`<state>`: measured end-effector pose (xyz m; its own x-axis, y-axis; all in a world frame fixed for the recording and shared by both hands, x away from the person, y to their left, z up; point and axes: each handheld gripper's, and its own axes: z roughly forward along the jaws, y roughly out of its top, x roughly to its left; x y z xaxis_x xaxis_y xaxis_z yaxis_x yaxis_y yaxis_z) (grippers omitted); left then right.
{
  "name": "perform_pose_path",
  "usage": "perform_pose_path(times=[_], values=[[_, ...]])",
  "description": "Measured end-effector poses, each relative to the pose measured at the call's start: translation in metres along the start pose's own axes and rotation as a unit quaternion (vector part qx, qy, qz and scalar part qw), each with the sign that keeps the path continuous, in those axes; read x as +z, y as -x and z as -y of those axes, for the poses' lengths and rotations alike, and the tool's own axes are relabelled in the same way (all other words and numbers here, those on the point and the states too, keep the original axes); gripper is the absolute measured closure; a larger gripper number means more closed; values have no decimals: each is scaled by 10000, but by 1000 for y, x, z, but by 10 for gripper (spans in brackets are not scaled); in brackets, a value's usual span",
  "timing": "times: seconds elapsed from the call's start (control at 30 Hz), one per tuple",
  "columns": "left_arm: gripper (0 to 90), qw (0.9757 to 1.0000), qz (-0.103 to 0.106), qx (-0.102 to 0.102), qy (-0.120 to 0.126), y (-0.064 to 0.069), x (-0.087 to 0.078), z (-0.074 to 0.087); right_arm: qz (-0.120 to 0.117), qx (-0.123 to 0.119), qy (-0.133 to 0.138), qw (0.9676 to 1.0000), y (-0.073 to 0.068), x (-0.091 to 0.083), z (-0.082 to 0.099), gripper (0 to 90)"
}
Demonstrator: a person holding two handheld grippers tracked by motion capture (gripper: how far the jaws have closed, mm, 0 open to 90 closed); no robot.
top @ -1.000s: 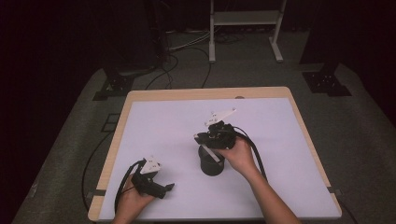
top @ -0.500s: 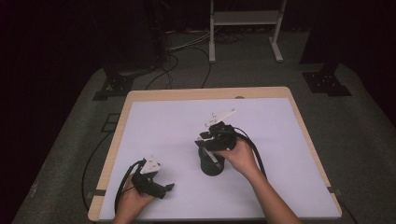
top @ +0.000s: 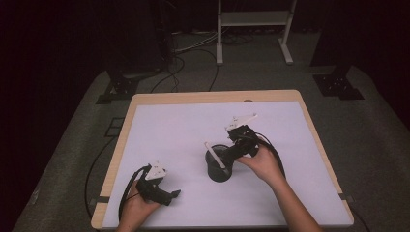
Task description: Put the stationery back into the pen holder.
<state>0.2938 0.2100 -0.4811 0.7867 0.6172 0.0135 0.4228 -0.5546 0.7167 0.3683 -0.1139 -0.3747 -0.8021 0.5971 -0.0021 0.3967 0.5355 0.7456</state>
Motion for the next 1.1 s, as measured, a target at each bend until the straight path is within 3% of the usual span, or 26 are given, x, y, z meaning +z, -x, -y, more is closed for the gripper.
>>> perform_pose_path(times=[0.1, 0.57, 0.9, 1.1], values=[[8, 10000, 0, 0, 2, 0, 0, 0, 101, 8, -128, 9999, 3, -6, 9, 10], [8, 10000, 12, -15, 0, 0, 0, 0, 342, 496, -118, 9981, 27, -43, 72, 8], [8, 10000, 11, 5, -17, 0, 0, 0, 531, 795, -327, 9949, 40, -49, 121, 8], [8, 10000, 10, 4, -16, 0, 0, 0, 712, 1010, -448, 9913, 46, -52, 156, 8]])
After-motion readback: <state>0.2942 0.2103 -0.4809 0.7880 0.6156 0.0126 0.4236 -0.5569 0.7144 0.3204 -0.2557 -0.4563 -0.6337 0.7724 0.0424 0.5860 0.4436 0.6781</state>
